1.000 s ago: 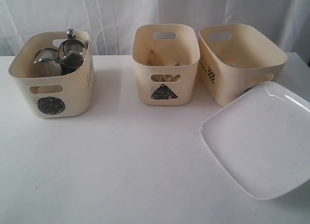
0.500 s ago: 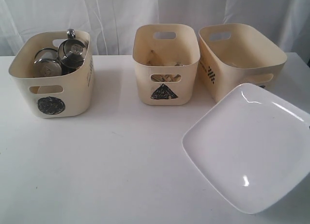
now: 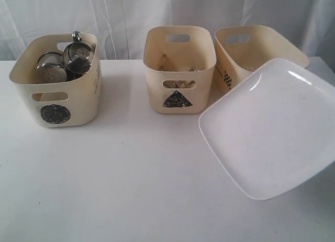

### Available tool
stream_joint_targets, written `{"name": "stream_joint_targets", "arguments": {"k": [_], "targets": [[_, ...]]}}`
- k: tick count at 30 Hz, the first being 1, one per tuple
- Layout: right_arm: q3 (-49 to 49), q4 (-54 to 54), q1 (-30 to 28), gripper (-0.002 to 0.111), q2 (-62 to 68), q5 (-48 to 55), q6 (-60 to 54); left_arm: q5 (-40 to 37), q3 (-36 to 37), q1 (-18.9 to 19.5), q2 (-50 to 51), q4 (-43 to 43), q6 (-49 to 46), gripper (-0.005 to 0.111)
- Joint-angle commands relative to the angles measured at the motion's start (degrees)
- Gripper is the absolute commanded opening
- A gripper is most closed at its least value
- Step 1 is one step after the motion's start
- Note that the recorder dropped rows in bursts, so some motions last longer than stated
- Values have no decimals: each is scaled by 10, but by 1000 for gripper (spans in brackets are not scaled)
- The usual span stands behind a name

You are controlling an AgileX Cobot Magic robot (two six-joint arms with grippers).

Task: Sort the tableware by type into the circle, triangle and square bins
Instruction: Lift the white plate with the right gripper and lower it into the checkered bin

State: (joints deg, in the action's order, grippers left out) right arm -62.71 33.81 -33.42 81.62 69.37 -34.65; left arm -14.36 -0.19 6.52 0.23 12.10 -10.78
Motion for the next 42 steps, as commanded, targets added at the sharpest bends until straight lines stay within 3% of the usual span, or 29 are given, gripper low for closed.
{"name": "stream_joint_targets", "arguments": {"k": [1,8,12,17,22,27,32,42], "targets": [[2,24,22,0,-53,6,21,-2,2,2,-2,5,4,0],[-21,94,33,0,-98,6,28,-2,2,2,-2,5,4,0],[-74,150,33,0,-96,6,12,-2,2,2,-2,5,4,0],[-161,147,33,0,-62,1,9,-2,2,2,-2,5,4,0],[-240,147,33,0,17,-82,8,-2,2,2,-2,5,4,0],[-305,148,33,0,124,-231,8,-2,2,2,-2,5,4,0],[-380,146,33,0,220,-282,1,-2,2,2,-2,5,4,0],[-388,74,38,0,259,-346,-31,-2,2,2,-2,5,4,0]]}}
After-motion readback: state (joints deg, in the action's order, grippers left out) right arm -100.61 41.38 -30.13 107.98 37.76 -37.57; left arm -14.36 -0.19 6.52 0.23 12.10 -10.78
